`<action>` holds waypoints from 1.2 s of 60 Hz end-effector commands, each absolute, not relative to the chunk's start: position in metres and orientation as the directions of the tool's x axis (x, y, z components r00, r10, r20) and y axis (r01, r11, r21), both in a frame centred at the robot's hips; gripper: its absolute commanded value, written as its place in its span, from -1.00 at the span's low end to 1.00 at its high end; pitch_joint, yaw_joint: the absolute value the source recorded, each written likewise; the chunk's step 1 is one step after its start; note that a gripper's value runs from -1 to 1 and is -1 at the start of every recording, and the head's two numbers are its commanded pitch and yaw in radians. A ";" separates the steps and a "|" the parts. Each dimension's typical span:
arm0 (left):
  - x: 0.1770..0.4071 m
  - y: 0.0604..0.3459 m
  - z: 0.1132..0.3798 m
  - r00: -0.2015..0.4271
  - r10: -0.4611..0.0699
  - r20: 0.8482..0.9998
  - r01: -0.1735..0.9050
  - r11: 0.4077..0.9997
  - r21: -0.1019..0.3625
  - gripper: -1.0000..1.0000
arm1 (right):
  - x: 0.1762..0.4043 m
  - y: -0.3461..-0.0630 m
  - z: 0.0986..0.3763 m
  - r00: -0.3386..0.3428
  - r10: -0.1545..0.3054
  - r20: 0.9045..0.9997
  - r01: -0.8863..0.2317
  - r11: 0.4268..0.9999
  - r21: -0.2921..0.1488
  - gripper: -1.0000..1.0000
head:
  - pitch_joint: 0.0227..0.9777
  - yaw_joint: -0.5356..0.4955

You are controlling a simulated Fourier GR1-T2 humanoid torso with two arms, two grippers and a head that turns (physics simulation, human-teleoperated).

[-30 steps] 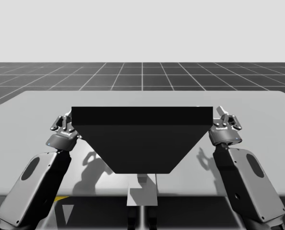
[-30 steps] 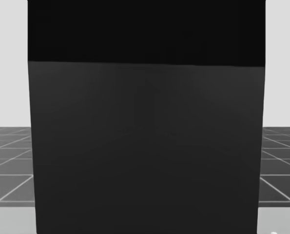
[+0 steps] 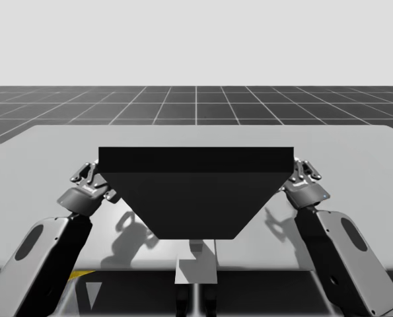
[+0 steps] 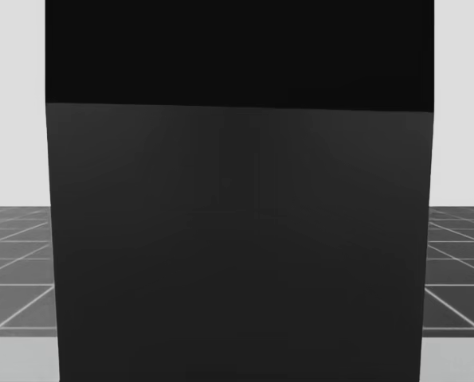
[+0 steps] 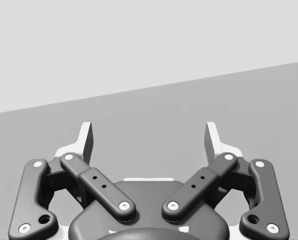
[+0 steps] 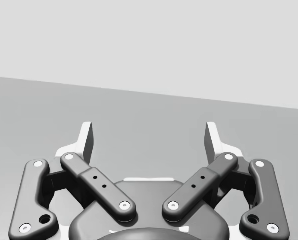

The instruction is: Reach around the screen and pick up the object behind it.

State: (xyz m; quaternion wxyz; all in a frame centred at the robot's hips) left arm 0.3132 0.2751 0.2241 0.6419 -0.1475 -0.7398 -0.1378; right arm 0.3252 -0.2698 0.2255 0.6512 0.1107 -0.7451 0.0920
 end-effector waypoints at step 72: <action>0.266 0.383 0.203 0.116 -0.179 0.977 0.760 0.650 0.029 -1.00 | 0.250 -0.326 0.207 -0.173 0.057 0.983 -0.820 0.545 -0.176 -1.00 | -0.82 0.06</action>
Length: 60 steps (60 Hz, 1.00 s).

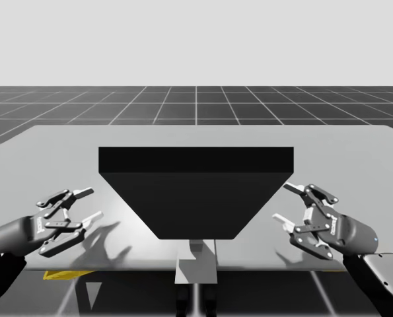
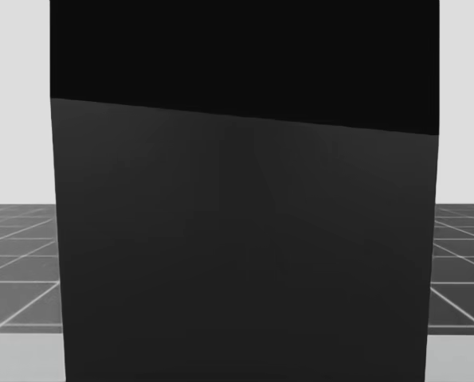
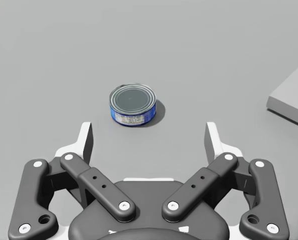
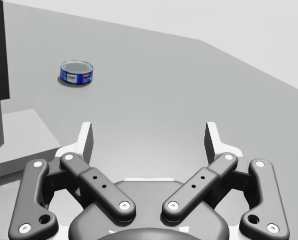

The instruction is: Reach around the screen and pick up the object behind it.

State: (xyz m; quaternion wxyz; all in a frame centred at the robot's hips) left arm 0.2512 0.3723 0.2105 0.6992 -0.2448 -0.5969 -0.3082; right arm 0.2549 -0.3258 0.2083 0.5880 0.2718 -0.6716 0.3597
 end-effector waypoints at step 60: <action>0.357 0.314 0.167 0.171 -0.280 0.945 0.843 0.538 0.007 -1.00 | 0.240 -0.311 0.208 -0.213 0.101 0.972 -0.842 0.486 -0.235 -1.00 | -0.77 0.05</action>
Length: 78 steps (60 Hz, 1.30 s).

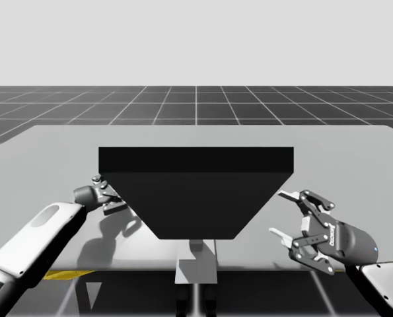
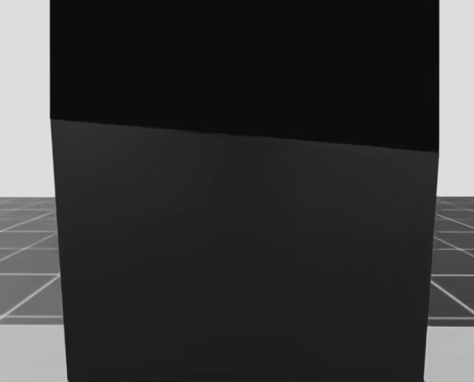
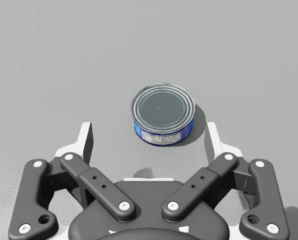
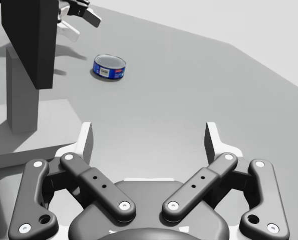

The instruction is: Reach around the screen and pick up the object behind it.

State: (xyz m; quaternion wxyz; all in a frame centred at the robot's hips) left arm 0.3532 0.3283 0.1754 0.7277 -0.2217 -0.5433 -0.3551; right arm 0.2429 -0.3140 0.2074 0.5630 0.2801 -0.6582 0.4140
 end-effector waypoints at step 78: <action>0.417 0.286 0.122 0.200 -0.294 0.935 0.850 0.526 -0.016 -0.68 | 0.234 -0.302 0.202 -0.212 0.120 0.970 -0.854 0.459 -0.244 -1.00 | -0.75 0.00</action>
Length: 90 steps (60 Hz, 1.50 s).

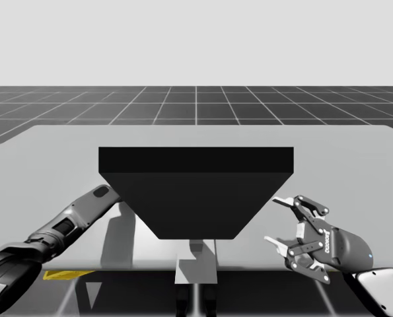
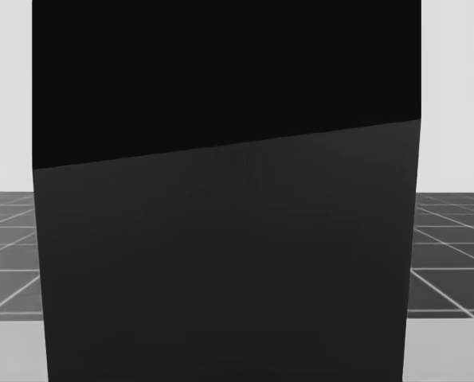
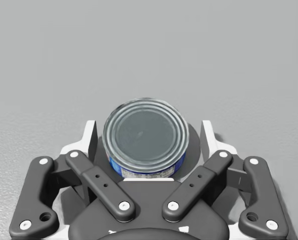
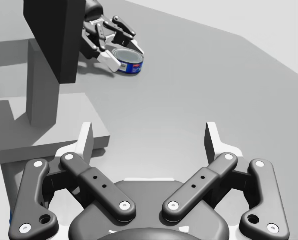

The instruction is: Reach around the screen and pick up the object behind it.

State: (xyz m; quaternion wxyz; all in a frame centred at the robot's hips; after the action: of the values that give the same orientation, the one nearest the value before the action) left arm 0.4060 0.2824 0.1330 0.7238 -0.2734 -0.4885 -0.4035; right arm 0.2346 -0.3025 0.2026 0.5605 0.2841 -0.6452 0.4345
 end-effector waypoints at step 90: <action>0.351 0.439 0.306 -0.137 -0.218 0.966 0.508 0.822 0.258 1.00 | 0.240 -0.306 0.207 -0.243 0.088 0.966 -0.822 0.510 -0.253 -1.00 | -0.78 0.01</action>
State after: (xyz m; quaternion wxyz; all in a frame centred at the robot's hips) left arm 0.3512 0.4434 0.2566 0.6918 -0.0857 -0.6728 -0.2477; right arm 0.2366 -0.3038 0.2048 0.5546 0.2771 -0.6626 0.4202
